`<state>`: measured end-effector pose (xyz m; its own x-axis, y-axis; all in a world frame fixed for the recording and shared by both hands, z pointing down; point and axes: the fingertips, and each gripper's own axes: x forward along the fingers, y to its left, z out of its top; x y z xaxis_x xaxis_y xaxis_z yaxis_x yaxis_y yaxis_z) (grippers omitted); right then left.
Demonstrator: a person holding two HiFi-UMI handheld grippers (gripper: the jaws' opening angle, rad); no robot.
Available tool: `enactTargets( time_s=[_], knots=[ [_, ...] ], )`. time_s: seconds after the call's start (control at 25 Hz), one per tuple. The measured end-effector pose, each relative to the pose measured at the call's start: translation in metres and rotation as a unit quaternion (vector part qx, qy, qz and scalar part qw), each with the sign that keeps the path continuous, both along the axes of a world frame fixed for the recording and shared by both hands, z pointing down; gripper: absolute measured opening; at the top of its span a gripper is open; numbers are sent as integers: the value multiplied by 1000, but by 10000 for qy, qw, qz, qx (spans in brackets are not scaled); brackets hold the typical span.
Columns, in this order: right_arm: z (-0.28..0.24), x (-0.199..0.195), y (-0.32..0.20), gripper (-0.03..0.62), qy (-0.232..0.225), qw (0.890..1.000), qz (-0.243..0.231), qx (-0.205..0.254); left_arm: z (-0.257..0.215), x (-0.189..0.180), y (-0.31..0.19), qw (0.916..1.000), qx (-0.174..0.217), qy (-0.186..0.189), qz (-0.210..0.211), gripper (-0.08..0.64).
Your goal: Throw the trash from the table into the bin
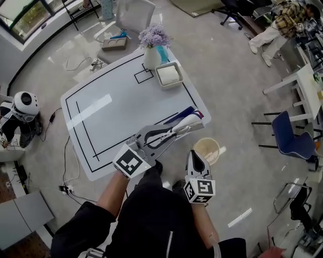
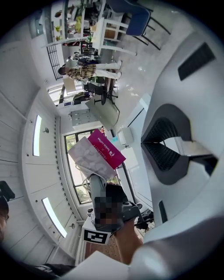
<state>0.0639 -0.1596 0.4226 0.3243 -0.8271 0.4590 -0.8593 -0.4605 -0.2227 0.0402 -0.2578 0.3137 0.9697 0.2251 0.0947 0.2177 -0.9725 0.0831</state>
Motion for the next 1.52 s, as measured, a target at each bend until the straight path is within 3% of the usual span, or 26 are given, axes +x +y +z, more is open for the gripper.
enactTargets(
  time_s=[0.48,0.72,0.84,1.0,1.12,1.32,1.52],
  knots=[
    [0,65,142,9,82,9956,937,24,13,62,128,9969,151,-81,770,75],
    [4,86,221,9,-14,9914,1305,41,15,96,195,9963,-14,-163,841,75],
    [8,96,258,9,-66,9903,1388,20,21,112,228,9960,-85,-251,850,75],
    [12,114,301,9,-118,9892,1462,27,30,132,269,9945,177,-154,1021,75],
    [15,124,332,9,-155,9880,1538,42,35,144,297,9954,-43,-297,909,75],
    [25,136,375,9,-245,9881,1521,29,53,164,333,9943,255,-322,983,75],
    [25,156,399,9,-171,9889,1477,43,64,183,355,9950,161,-456,869,75]
  ],
)
